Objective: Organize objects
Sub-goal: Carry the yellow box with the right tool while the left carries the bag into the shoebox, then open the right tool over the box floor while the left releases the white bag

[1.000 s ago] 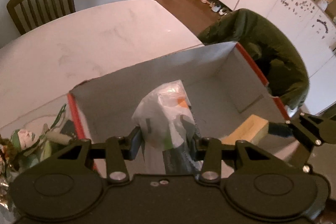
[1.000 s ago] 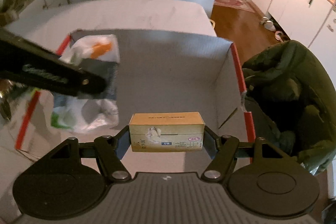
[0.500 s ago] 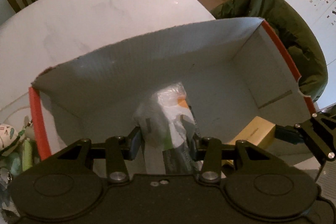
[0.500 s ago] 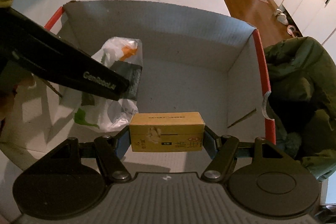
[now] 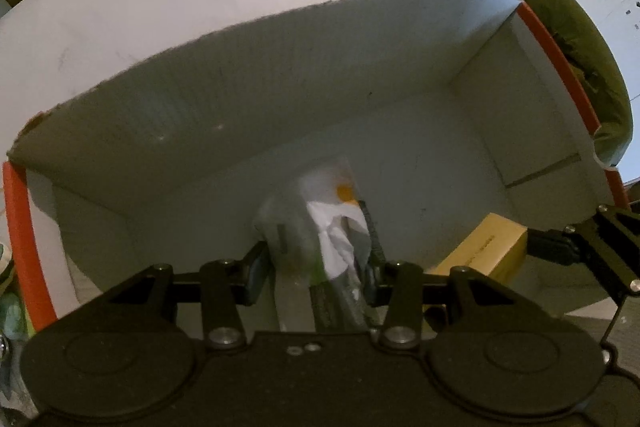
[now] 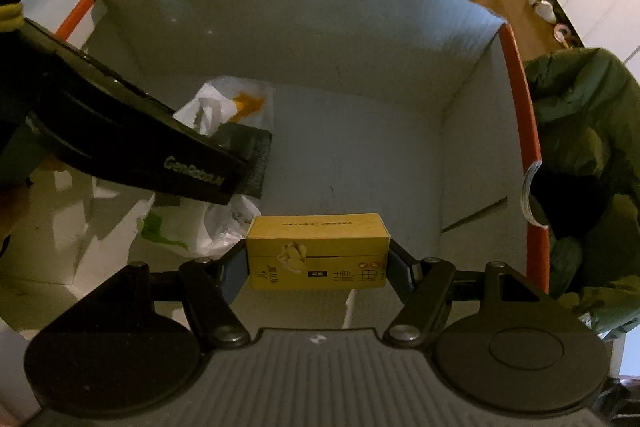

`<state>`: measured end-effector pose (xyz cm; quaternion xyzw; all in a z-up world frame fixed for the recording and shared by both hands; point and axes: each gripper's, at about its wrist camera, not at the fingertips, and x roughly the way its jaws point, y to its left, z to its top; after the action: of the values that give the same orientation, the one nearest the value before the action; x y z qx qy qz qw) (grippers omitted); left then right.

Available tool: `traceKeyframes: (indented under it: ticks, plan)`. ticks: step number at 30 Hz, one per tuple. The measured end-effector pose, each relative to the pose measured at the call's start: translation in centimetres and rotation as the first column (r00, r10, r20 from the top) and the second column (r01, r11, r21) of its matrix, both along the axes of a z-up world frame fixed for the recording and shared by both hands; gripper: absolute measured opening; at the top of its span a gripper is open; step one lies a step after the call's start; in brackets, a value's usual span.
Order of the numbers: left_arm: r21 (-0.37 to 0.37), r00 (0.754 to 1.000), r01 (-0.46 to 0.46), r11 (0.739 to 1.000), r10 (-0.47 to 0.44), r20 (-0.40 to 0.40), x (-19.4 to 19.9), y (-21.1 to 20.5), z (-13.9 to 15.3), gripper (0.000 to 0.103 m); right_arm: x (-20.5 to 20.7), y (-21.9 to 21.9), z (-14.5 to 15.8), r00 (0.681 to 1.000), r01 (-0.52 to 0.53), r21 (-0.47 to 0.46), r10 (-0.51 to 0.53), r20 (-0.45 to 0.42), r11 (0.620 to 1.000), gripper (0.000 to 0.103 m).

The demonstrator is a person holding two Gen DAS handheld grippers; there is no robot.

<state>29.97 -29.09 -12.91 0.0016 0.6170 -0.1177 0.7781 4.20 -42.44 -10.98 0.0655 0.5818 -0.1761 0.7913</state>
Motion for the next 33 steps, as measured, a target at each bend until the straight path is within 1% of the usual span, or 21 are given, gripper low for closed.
traceKeyframes:
  ticks: [6,11,12,13,14,15,17,19,22,26,29,33]
  plan:
    - [0.019,1.000,0.010,1.000,-0.010,-0.005,0.0,-0.6,-0.3,0.048,0.2,0.1,-0.3,1.000,0.013,0.004,-0.013,-0.018,1.000,0.071]
    - [0.032,1.000,0.009,0.999,-0.009,-0.001,0.5,-0.8,0.0,0.055,0.4,0.8,-0.2,0.999,0.014,0.006,-0.014,-0.028,1.000,0.071]
    - [0.035,1.000,0.007,0.999,-0.007,0.001,0.5,-0.8,0.1,0.060,0.5,1.0,-0.2,0.999,0.015,0.007,-0.015,-0.030,1.000,0.071]
    - [0.037,1.000,0.002,0.999,-0.002,0.006,0.4,-0.7,0.2,0.068,0.4,1.3,-0.3,0.999,0.015,0.008,-0.015,-0.030,1.000,0.071]
    - [0.034,1.000,-0.004,0.999,0.004,0.011,0.3,-0.9,0.3,0.071,0.4,1.4,-0.4,0.999,0.016,0.009,-0.016,-0.031,1.000,0.071]
    - [0.029,1.000,-0.008,1.000,0.007,0.015,0.2,-0.8,0.5,0.074,0.4,1.6,-0.3,0.999,0.018,0.009,-0.018,-0.029,1.000,0.071]
    - [0.022,1.000,-0.007,1.000,0.006,0.020,0.1,-0.8,0.8,0.075,0.6,1.9,-0.2,0.999,0.019,0.011,-0.018,-0.026,1.000,0.071]
    - [0.017,1.000,-0.012,1.000,0.011,0.027,-0.1,-0.7,1.0,0.080,0.7,2.2,-0.1,0.999,0.021,0.010,-0.020,-0.025,1.000,0.071]
    - [0.000,0.999,-0.015,1.000,0.015,0.044,-0.6,-0.3,1.7,0.081,0.7,2.9,0.1,1.000,0.023,0.011,-0.023,-0.013,1.000,0.071]
    - [-0.031,0.998,-0.025,0.999,0.027,0.061,-1.0,0.7,2.7,0.081,0.1,3.6,1.3,0.999,0.027,0.020,-0.028,0.016,0.999,0.073]
    - [-0.057,0.996,-0.014,0.998,0.019,0.092,-2.0,1.1,4.1,0.081,-0.7,4.4,2.3,0.998,0.034,0.024,-0.035,0.044,0.999,0.073]
    - [-0.093,0.991,0.003,0.996,0.010,0.136,-4.0,1.7,6.2,0.081,-1.3,4.0,3.1,0.995,0.036,0.038,-0.040,0.087,0.999,0.073]
